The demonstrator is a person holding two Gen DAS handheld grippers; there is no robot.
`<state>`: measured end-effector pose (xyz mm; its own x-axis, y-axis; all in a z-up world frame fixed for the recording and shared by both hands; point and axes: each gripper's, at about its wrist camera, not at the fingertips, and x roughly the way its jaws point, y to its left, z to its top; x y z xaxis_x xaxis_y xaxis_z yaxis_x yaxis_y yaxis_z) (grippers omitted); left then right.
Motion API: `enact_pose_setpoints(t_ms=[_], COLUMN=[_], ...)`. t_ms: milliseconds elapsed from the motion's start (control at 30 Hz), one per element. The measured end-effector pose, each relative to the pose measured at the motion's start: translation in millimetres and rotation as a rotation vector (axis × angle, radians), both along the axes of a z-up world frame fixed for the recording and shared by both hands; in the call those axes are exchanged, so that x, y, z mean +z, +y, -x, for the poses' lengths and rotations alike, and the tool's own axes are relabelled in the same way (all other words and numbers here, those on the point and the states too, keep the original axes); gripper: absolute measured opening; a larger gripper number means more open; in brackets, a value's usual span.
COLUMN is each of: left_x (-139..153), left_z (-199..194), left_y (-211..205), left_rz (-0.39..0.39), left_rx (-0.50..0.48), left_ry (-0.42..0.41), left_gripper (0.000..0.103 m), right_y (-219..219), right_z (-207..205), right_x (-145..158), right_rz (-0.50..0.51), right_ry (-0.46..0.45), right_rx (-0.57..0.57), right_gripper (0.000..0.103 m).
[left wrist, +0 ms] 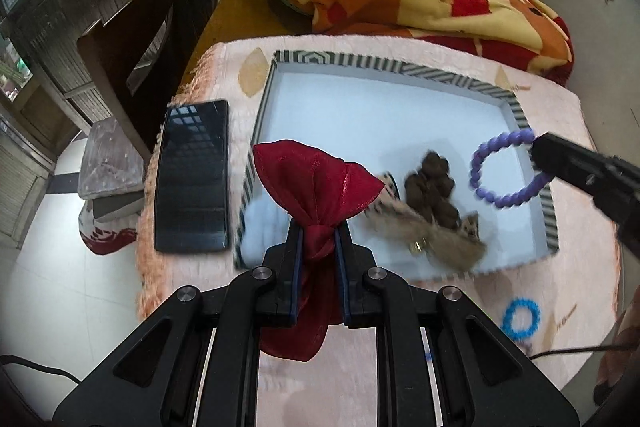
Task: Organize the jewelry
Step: 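Carry the purple bracelet into the tray and open the right tool while the left tool carries the red bow, then lower the red bow onto the blue scrunchie and open the left tool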
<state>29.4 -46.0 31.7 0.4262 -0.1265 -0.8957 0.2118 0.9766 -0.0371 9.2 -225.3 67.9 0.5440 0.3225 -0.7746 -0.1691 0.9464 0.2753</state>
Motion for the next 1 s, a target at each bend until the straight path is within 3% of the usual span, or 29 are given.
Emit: enact_pose_setpoints(t_ms=[167,500,833,900,967,1000], left_x=[-9.6,-32.1,-54.2,-58.4,-60.7,-61.5], left_z=[-27.6,-67.3,-91.9,-95.1,-96.6,-97.2], left_y=[-2.1,-12.3,-16.6,-16.5,-16.1,-16.3], left_rz=[-0.009,-0.029,-0.069,-0.069,-0.068,-0.069], left_rx=[0.008,0.005,0.018,0.023,0.029,0.031], left_ry=[0.017,0.057,0.092,0.102,0.105,0.106], left_gripper=[0.013,0.013,0.014,0.014,0.014,0.014], right_y=[11.9,-3.0,-5.4,-7.1,-7.9,-9.9], right_z=[-31.8,-95.0,-113.4,-114.7,-114.9,-113.0], right_x=[-18.8,-69.7,-91.5,-93.3,-94.3,-93.4], right_rz=[-0.036,0.02,0.032,0.038,0.05,0.058], right_ry=[0.045,0.144,0.18,0.19,0.198,0.197], right_rx=[0.008,-0.058,-0.097,-0.108,-0.111,-0.115], right_gripper=[0.009,0.009,0.009,0.011,0.021,0.031])
